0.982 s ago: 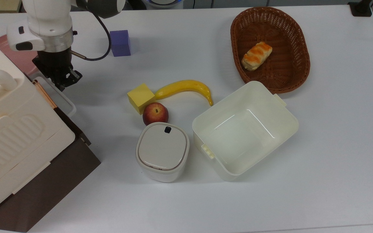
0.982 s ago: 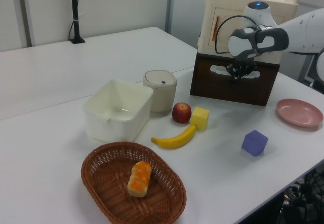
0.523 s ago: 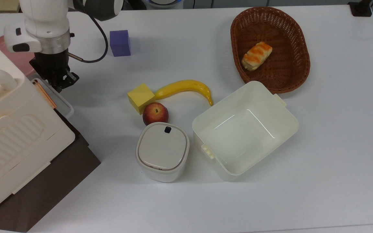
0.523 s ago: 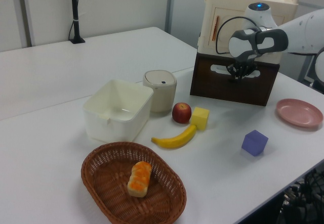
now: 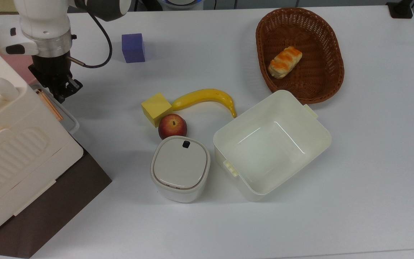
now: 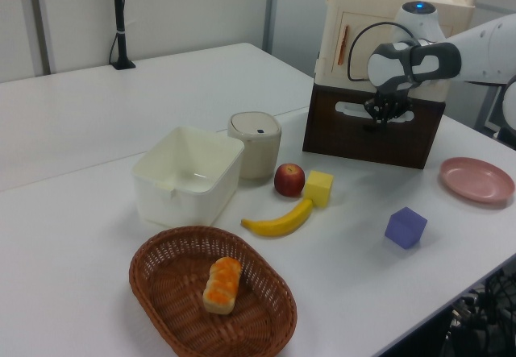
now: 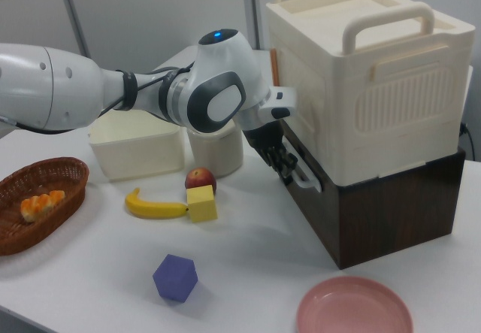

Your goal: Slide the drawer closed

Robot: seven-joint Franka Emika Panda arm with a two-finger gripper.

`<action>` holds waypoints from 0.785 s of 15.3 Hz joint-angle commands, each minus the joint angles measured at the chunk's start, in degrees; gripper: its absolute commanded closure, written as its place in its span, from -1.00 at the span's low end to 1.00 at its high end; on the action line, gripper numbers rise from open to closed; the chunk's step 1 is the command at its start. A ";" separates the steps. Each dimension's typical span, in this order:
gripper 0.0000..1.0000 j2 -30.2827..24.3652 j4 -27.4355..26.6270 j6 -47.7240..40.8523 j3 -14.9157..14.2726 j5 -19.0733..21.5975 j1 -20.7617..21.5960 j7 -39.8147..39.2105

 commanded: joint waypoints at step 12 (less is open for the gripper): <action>1.00 -6.80 -1.23 -10.59 8.71 1.21 5.31 -3.21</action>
